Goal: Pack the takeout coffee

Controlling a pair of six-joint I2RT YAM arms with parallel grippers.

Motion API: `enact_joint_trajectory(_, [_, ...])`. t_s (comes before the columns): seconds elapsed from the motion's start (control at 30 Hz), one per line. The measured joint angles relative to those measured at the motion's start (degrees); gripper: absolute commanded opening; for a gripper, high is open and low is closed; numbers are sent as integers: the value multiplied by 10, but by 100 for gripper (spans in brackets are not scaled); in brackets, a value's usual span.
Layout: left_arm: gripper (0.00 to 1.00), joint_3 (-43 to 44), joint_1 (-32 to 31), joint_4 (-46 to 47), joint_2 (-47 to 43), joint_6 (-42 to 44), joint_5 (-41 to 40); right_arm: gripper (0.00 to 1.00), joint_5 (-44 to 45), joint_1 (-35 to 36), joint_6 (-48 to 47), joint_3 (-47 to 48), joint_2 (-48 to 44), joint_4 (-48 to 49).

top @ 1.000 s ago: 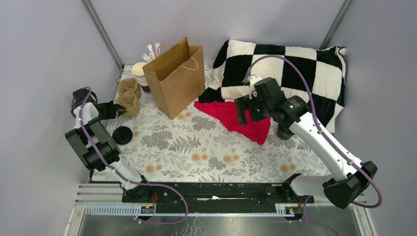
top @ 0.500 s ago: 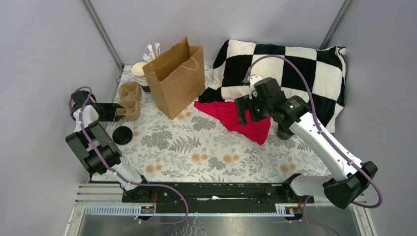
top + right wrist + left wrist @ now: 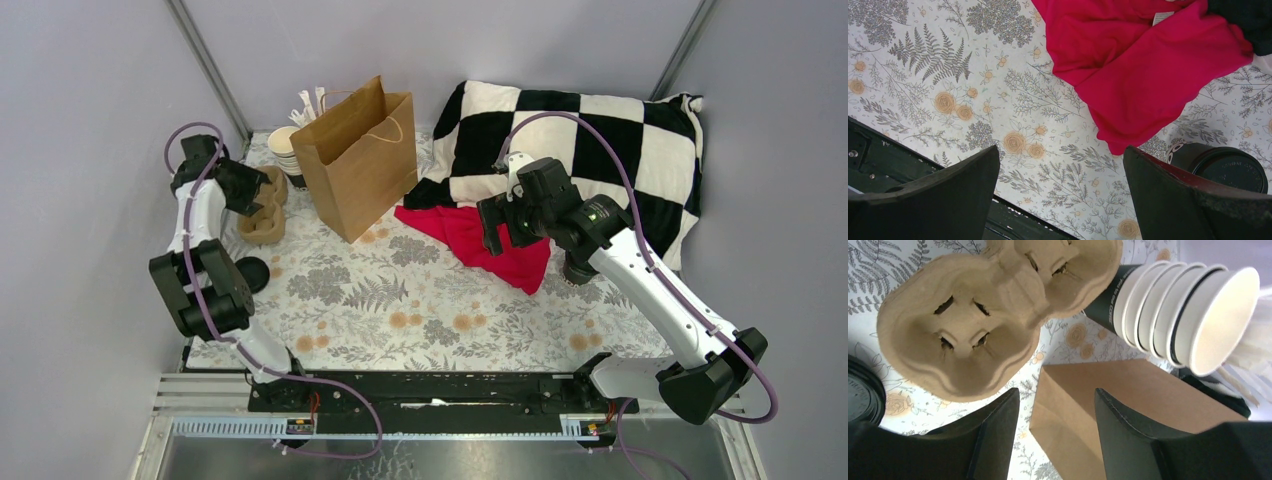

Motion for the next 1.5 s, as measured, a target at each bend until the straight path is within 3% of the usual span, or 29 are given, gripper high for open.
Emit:
enact_joint_trajectory(0.1, [60,34,-20,-10,38,-4,-33,100,0,0,0,0,0,0])
enact_joint_trajectory(0.33, [41,150,-89,-24,134,87,-106,100,0,0,0,0,0,0])
enact_joint_trajectory(0.53, [41,231,-117,-58,191,194,-138,100,1,0,0,0,0,0])
enact_joint_trajectory(0.7, [43,232,-113,-85,205,264,-159,100,0,0,0,0,0,0])
enact_joint_trajectory(0.83, [35,231,-111,-96,205,296,-161,100,0,0,0,0,0,0])
enact_joint_trajectory(0.93, [32,231,-111,-102,207,309,-162,100,0,0,0,0,0,0])
enact_joint_trajectory(1.17, [34,233,-111,-114,225,324,-171,100,0,0,0,0,0,0])
enact_joint_trajectory(1.5, [24,243,-108,-123,245,342,-184,100,0,0,0,0,0,0])
